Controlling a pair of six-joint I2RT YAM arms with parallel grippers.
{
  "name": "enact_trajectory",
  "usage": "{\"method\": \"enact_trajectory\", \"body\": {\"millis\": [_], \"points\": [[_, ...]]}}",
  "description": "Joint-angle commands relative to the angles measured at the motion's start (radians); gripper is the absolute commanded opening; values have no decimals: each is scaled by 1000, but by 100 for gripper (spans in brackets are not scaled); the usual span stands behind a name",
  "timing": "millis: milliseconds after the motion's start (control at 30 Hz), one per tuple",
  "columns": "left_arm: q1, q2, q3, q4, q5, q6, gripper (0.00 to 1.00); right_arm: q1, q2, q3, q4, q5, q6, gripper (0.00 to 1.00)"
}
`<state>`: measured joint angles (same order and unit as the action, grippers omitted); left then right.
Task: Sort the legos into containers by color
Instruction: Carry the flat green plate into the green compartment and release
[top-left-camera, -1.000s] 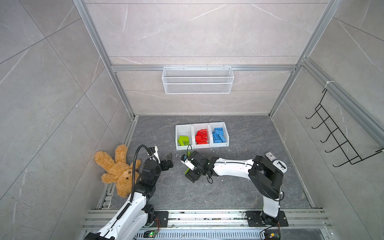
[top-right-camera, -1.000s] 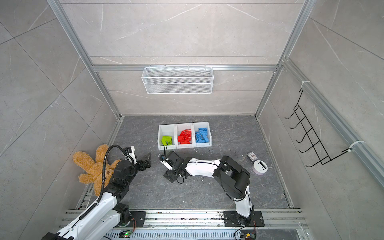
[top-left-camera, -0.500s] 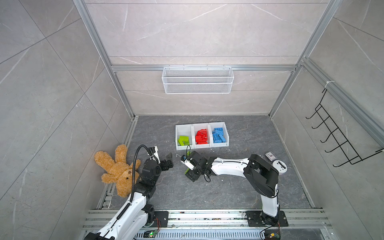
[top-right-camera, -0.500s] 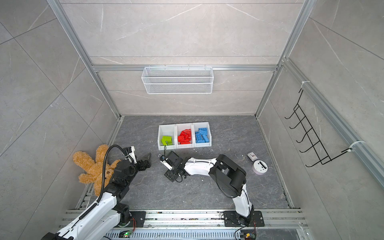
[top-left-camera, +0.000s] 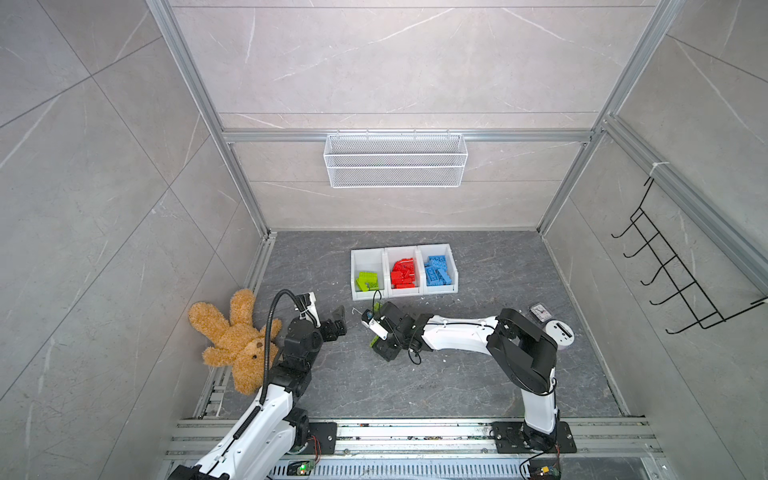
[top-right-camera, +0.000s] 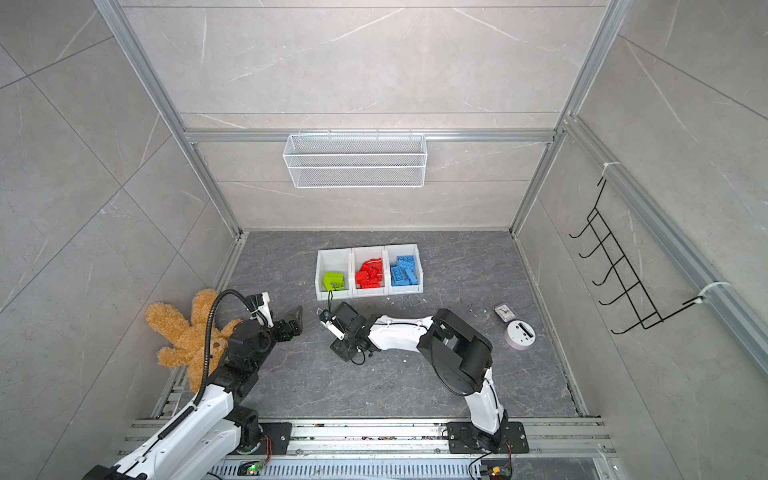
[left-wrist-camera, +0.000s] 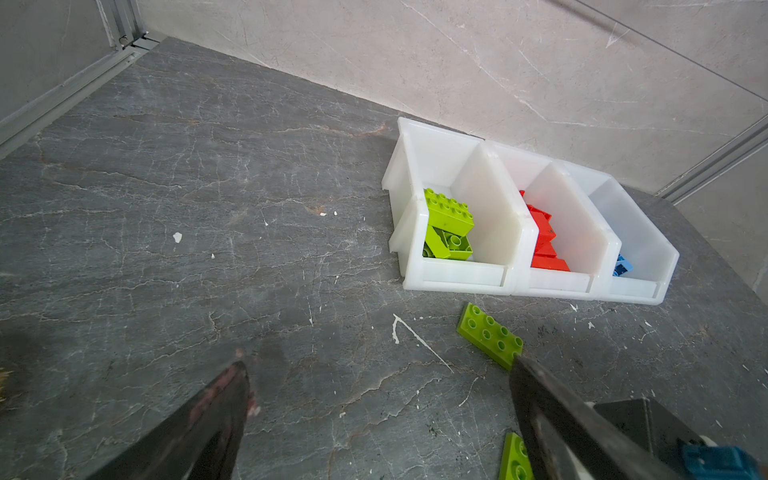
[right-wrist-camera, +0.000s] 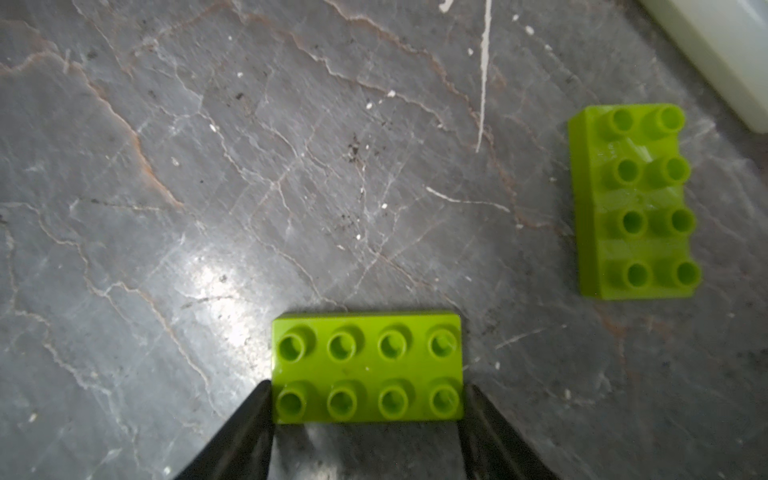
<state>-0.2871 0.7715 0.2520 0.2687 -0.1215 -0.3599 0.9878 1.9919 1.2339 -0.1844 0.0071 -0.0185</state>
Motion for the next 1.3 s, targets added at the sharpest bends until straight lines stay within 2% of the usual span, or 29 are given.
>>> {"method": "enact_trajectory", "body": {"millis": [0,433,667,933,1267], "points": [[5,-11,15,23,-5,5,99,-1,-41,-28,40,-2,29,61],[5,-8,15,25,-9,7,99,-29,-69,60,68,3,33,59],[5,0,15,29,-9,7,99,-78,18,262,12,18,12,58],[5,8,18,30,-5,7,99,-164,172,518,-37,49,47,58],[5,-6,15,27,-3,7,99,-191,377,808,-172,72,54,58]]}}
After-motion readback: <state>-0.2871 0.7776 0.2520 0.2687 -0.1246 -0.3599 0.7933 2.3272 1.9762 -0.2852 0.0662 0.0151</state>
